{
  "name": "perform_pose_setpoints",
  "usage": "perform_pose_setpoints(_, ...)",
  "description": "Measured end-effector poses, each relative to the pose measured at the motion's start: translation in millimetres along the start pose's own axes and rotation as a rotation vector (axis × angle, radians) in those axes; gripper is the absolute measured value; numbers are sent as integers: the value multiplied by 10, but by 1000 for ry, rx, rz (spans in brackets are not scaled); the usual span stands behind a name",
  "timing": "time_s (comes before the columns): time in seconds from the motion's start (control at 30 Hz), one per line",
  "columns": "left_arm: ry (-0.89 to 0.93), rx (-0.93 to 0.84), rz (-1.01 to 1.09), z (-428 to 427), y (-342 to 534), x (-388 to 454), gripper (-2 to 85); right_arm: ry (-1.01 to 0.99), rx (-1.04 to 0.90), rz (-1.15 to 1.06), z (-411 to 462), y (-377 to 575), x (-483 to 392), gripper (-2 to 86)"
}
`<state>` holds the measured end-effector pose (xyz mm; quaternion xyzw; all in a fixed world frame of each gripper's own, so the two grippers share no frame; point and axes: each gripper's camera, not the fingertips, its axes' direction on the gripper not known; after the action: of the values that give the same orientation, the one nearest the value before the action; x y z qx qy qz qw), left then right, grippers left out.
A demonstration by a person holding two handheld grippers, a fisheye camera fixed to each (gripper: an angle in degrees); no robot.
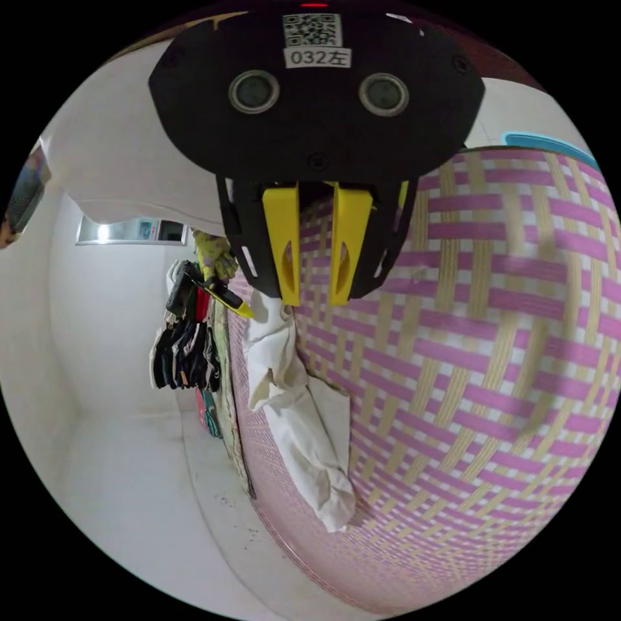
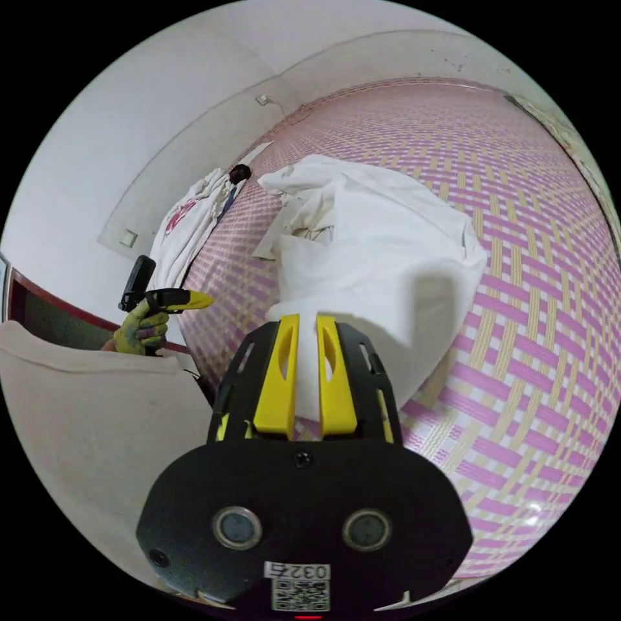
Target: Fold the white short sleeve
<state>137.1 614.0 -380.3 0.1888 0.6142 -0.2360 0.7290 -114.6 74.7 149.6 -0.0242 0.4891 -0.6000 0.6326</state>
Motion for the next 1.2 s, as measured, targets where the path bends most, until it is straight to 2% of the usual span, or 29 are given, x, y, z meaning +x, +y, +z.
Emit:
perform_pose_setpoints(0.13,87,-6,-63,107,175,-233,29,46,-58,-149,97,-320,-315,75)
perform_pose_setpoints(0.4,90,-114,-39,346,198,-311,41,262,-167,-390,663,-1258,-958,101)
perform_pose_setpoints(0.5,76,-179,37,473,120,-191,63,317,-327,-407,1099,-1525,-902,73)
perform_pose_setpoints(0.57,58,-207,65,521,91,-146,73,326,-380,-397,1151,-1611,-819,8)
perform_pose_setpoints(0.77,36,-152,169,428,114,-30,120,-103,1,-166,-336,-1634,-342,-6)
perform_pose_setpoints(0.83,13,-106,288,403,85,181,144,-314,159,-77,-891,-1412,20,-7)
perform_pose_setpoints(0.9,-43,-65,376,393,37,372,158,-408,228,-43,-1178,-1232,216,-8)
perform_pose_setpoints(1.03,-163,-24,550,451,-48,767,167,-449,347,-44,-1729,-825,340,-8)
perform_pose_setpoints(1.2,-168,-19,610,489,-98,941,175,-474,500,-111,-2369,-502,344,-8)
